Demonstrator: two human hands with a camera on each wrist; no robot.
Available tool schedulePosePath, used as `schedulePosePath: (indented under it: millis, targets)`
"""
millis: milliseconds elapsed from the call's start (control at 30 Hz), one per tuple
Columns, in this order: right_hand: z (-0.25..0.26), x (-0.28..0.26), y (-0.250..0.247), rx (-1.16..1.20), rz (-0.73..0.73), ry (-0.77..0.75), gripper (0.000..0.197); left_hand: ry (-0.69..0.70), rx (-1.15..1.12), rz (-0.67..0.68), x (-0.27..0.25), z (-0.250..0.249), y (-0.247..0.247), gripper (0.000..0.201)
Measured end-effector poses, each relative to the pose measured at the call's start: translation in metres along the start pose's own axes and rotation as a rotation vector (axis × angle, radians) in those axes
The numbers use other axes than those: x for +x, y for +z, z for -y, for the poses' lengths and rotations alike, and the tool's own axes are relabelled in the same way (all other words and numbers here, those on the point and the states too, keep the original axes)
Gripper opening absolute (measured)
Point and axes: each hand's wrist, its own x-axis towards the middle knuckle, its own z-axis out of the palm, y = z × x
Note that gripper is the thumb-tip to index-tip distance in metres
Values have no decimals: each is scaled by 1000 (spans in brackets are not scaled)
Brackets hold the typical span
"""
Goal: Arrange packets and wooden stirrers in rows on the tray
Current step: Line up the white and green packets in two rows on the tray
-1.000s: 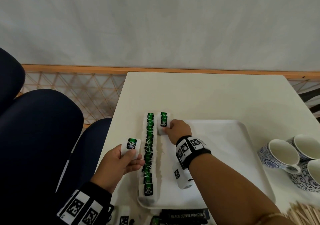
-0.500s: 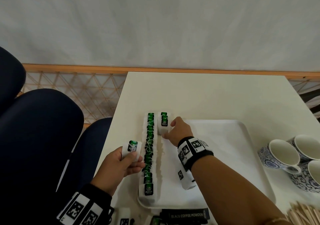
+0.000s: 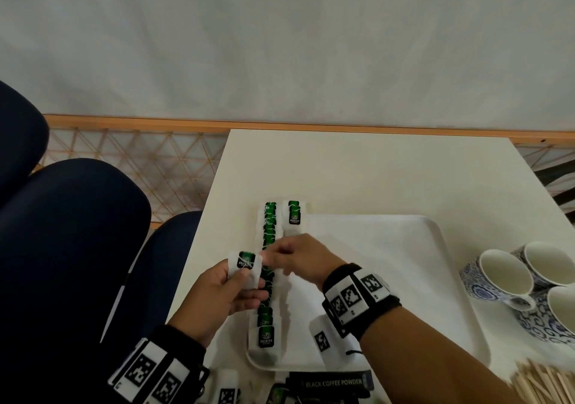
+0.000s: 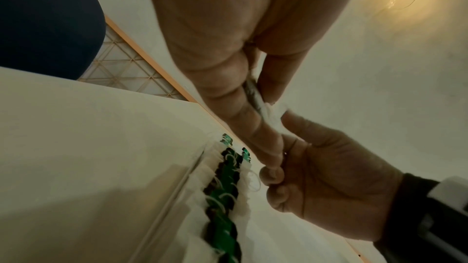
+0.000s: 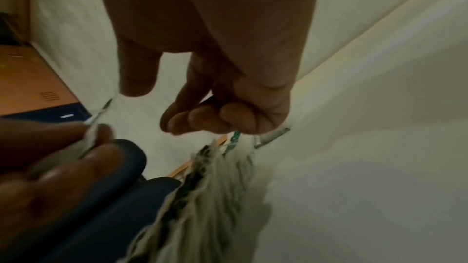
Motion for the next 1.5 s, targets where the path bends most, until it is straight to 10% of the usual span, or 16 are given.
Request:
schedulePosePath:
  millis: [300,700,1033,1200,1500]
  targets:
    - [-6,-12,11,150,95,-102,13,8,25,35,-3,-2,6,25]
    - [-38,33,-32,-413,-413,159,39,-42,41,4,-2,2,-7,20]
    - [-35,51,-24,-276,-516,268,20,-40,54,-9,-2,1,-9,20]
    - [-39,42,-23,-254,-456,241,43,-40,50,-28,-5,4,-15,20]
    - [-37,50,-20,-417,-434,265,23,-54,51,-36,-9,4,-14,19]
